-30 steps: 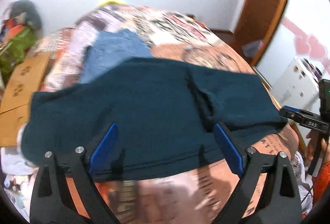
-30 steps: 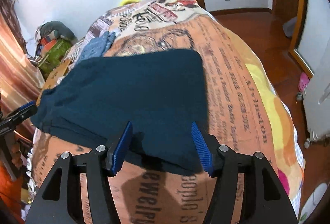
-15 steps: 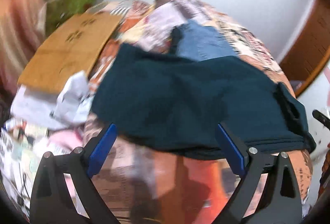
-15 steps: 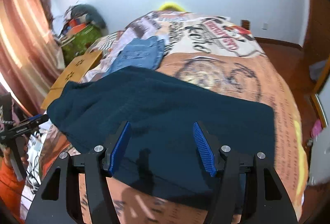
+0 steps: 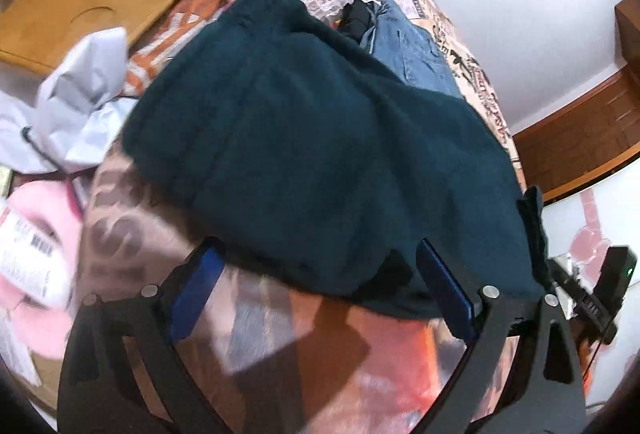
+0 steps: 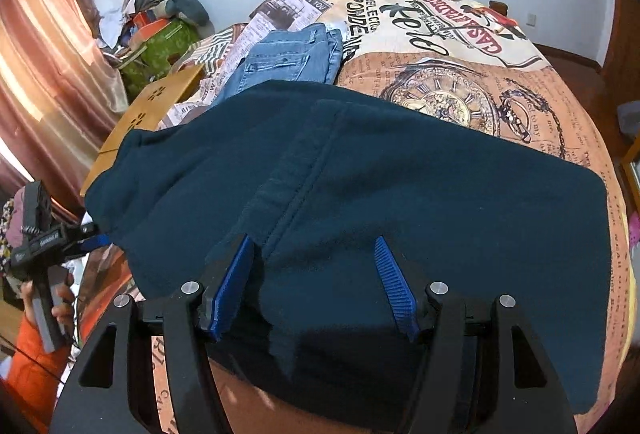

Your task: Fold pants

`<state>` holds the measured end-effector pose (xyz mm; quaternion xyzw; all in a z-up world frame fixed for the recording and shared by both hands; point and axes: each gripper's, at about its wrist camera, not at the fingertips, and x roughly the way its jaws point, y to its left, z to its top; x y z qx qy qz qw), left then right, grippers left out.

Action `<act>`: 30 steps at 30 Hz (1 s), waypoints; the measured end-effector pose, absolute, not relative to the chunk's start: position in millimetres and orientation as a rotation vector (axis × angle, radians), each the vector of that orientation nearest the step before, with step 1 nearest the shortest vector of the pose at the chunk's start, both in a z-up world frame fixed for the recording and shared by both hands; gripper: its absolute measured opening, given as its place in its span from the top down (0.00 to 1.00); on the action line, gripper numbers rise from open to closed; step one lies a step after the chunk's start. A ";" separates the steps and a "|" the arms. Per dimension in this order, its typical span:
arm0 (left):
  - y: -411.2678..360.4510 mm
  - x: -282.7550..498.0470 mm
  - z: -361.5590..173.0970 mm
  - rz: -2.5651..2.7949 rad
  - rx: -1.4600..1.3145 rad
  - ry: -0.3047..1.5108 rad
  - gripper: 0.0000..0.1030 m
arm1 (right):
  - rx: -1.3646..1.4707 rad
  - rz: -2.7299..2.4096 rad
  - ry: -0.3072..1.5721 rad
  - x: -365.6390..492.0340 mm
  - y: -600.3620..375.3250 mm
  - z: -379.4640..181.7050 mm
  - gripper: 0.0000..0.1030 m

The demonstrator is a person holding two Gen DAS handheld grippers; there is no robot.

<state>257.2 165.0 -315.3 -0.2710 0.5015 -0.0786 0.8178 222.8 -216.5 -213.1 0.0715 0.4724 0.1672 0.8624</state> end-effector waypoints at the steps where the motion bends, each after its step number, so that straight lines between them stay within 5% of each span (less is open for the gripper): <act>1: 165.9 262.5 -317.3 -0.161 -0.586 1.074 0.06 | 0.152 0.352 0.993 223.0 -216.1 -213.6 0.42; 5: 166.5 282.4 -318.8 -0.103 -0.574 1.086 0.12 | 0.156 0.352 0.996 223.4 -215.0 -214.0 0.41; 9: 159.2 287.9 -313.0 0.017 -0.441 1.081 0.46 | 0.161 0.352 0.995 222.8 -214.6 -213.7 0.41; 15: 123.7 279.1 -278.8 0.076 -0.171 0.990 0.73 | 0.179 0.348 0.972 219.1 -217.4 -208.8 0.41; 30: 29.8 253.5 -91.9 -0.123 -0.009 0.607 0.79 | 0.231 0.211 0.844 174.1 -318.5 -174.1 0.40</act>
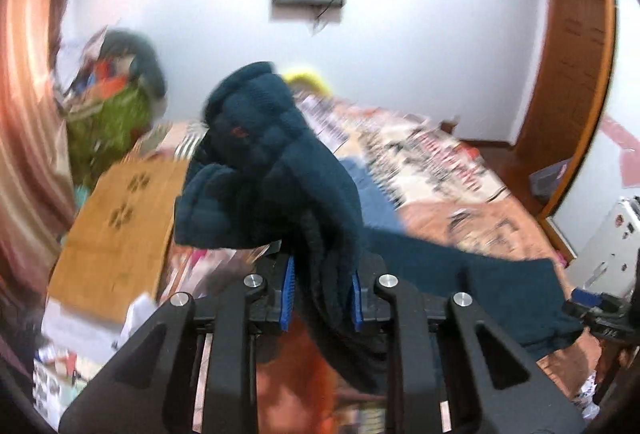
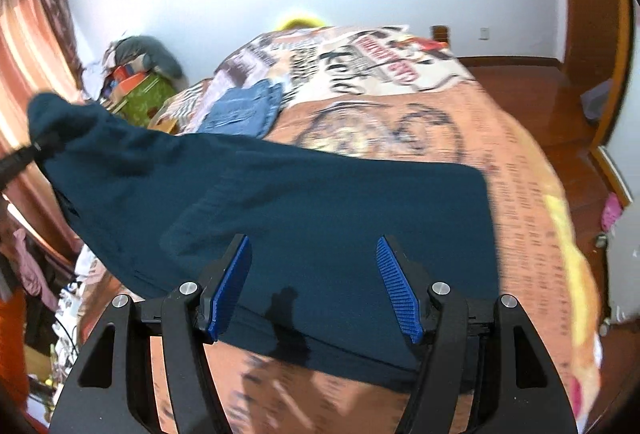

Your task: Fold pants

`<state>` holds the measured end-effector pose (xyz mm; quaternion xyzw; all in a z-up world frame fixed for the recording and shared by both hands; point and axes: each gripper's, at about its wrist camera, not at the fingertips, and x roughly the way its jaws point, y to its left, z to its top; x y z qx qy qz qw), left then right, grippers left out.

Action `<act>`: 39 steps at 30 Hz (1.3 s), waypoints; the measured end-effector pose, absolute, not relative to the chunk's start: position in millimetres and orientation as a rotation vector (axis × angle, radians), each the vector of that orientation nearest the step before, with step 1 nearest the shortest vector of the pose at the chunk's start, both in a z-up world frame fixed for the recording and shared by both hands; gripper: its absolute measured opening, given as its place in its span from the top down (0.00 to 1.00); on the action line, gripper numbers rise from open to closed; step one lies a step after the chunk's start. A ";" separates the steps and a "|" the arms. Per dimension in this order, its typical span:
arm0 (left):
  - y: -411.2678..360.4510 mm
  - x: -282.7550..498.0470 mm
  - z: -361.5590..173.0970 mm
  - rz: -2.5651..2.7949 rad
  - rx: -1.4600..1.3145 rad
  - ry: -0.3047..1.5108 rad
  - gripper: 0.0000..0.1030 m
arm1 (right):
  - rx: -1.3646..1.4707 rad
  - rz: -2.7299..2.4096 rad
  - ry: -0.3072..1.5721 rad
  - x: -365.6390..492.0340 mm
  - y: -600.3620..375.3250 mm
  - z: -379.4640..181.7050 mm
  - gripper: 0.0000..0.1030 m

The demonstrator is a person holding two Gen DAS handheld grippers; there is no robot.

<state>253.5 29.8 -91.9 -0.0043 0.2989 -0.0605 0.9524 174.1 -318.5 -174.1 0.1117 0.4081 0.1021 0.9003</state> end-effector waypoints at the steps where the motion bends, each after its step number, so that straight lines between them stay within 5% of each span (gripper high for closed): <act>1: 17.8 251.9 -83.8 -0.141 0.002 0.591 0.80 | 0.230 0.199 0.841 169.4 -327.3 -174.1 0.40; 11: -95.7 268.2 -65.0 -0.317 0.085 0.586 0.85 | 0.279 0.218 0.965 154.7 -365.1 -231.3 0.37; 24: -231.7 269.4 -70.2 -0.580 0.149 0.610 0.86 | 0.342 0.252 0.936 152.1 -370.2 -228.1 0.32; 39: -323.4 215.9 -209.4 -0.779 0.370 0.966 0.84 | 0.368 0.178 0.987 102.7 -403.9 -228.6 0.34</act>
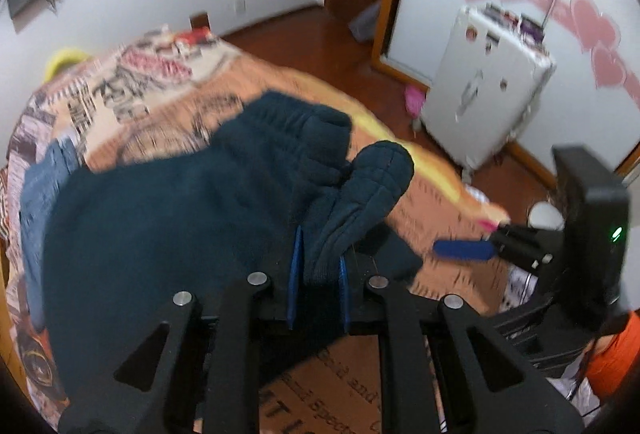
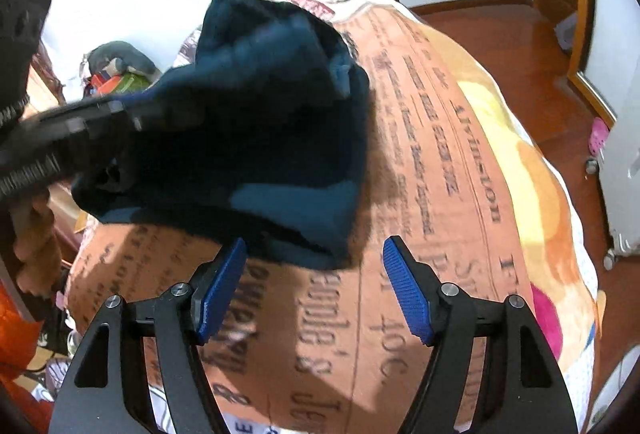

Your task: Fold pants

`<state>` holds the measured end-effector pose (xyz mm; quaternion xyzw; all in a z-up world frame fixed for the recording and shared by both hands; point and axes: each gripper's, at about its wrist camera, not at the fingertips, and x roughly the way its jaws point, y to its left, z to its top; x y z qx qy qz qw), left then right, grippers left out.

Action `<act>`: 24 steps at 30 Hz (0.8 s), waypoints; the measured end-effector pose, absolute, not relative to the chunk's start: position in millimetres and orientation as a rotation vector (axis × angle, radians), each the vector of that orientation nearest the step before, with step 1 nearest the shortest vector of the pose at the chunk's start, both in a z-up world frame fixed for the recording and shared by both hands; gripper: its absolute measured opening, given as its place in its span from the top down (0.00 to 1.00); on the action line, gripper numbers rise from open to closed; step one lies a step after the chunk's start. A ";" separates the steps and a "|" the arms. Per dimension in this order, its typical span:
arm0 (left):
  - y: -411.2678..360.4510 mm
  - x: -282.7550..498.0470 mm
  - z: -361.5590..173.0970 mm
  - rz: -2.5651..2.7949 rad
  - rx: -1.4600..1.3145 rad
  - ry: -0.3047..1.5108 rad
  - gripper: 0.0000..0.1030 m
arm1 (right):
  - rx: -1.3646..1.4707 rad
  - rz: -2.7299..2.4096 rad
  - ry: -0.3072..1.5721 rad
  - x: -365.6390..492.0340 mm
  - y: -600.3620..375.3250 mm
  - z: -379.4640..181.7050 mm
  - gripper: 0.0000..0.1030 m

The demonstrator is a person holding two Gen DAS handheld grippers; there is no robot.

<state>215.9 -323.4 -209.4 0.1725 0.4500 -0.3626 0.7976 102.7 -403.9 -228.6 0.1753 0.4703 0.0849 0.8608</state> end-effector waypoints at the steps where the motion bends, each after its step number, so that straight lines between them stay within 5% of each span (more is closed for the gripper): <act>1: -323.9 212.8 -212.1 -0.775 0.386 0.973 0.83 | 0.372 0.178 0.994 102.5 -404.8 -228.9 0.34; 6: -318.2 200.4 -202.9 -0.773 0.426 0.965 0.72 | 0.381 0.182 0.991 92.3 -402.6 -225.7 0.34; 8: -311.0 197.6 -197.9 -0.807 0.386 0.988 0.44 | 0.386 0.187 0.983 93.1 -402.0 -224.4 0.34; 9: -305.6 196.4 -193.7 -0.819 0.353 0.992 0.19 | 0.386 0.188 0.981 97.1 -401.9 -224.9 0.34; 10: -301.5 195.6 -189.7 -0.812 0.328 0.977 0.10 | 0.386 0.191 0.976 97.4 -401.1 -224.6 0.34; 17: -257.5 212.6 -149.5 -0.644 0.365 0.797 0.09 | 0.384 0.223 0.956 104.5 -392.6 -221.3 0.34; 24: -205.8 311.5 -154.8 -0.421 0.385 0.809 0.09 | 0.396 0.255 0.983 126.5 -381.1 -233.1 0.34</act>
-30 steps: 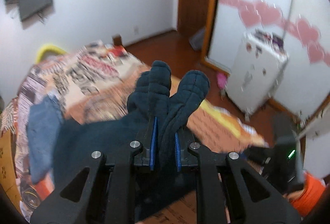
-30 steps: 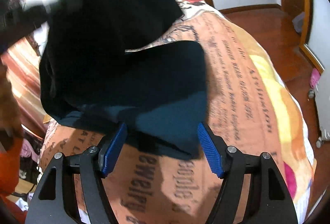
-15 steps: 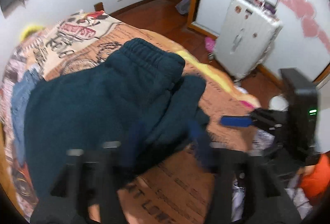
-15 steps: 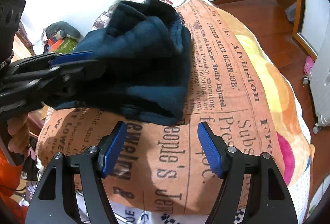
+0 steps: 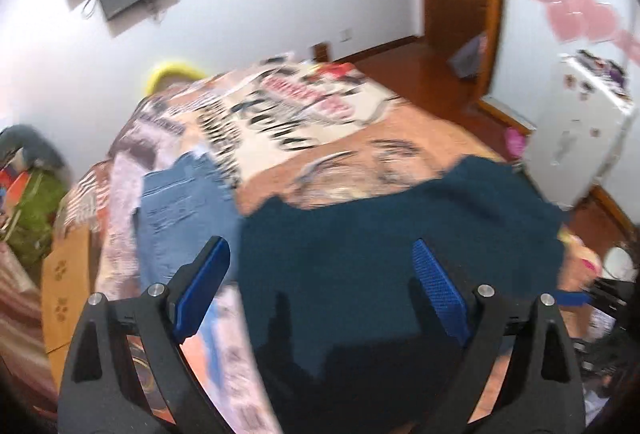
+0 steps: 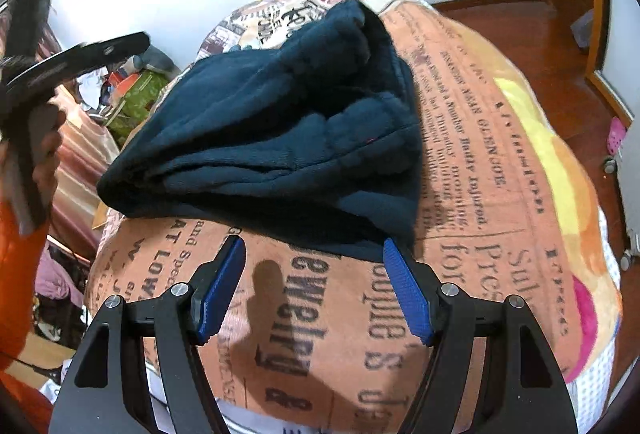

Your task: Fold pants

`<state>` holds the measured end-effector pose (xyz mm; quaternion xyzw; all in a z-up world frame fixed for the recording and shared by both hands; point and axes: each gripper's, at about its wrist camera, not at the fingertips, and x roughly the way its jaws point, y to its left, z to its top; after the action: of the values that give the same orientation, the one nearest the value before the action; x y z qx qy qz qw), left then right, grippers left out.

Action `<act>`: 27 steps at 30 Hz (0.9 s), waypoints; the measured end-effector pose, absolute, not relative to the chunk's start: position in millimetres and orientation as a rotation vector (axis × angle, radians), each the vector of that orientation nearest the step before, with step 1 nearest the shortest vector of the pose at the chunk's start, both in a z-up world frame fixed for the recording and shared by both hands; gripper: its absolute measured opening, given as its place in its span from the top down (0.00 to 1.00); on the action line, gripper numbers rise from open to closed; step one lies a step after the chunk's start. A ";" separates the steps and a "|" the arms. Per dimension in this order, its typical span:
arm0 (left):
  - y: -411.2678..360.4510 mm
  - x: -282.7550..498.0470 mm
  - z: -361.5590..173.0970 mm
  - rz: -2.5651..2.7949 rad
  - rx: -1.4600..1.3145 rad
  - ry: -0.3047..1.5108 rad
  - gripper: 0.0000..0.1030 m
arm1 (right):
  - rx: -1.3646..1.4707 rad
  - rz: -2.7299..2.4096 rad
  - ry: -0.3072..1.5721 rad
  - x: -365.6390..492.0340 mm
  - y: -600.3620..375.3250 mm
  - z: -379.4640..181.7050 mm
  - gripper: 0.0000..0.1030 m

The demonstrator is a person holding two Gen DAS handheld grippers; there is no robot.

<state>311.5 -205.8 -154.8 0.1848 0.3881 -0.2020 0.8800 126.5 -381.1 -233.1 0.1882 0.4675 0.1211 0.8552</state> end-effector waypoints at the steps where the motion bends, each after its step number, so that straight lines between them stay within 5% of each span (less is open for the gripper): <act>1: -200.0 328.2 -161.1 -0.395 0.400 0.824 0.09 | 0.395 0.258 0.992 131.0 -379.3 -235.4 0.34; 13: -178.8 477.6 -258.1 -0.270 0.568 0.964 0.09 | 0.358 0.241 1.037 183.2 -391.5 -246.4 0.32; 27: -122.1 404.0 -268.3 -0.438 0.611 0.933 0.16 | 0.227 0.184 0.993 265.4 -403.1 -246.1 0.32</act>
<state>404.0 -122.1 -268.3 0.2876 0.4389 -0.2059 0.8260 265.4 -403.1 -246.1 0.1087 0.4746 0.0877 0.8690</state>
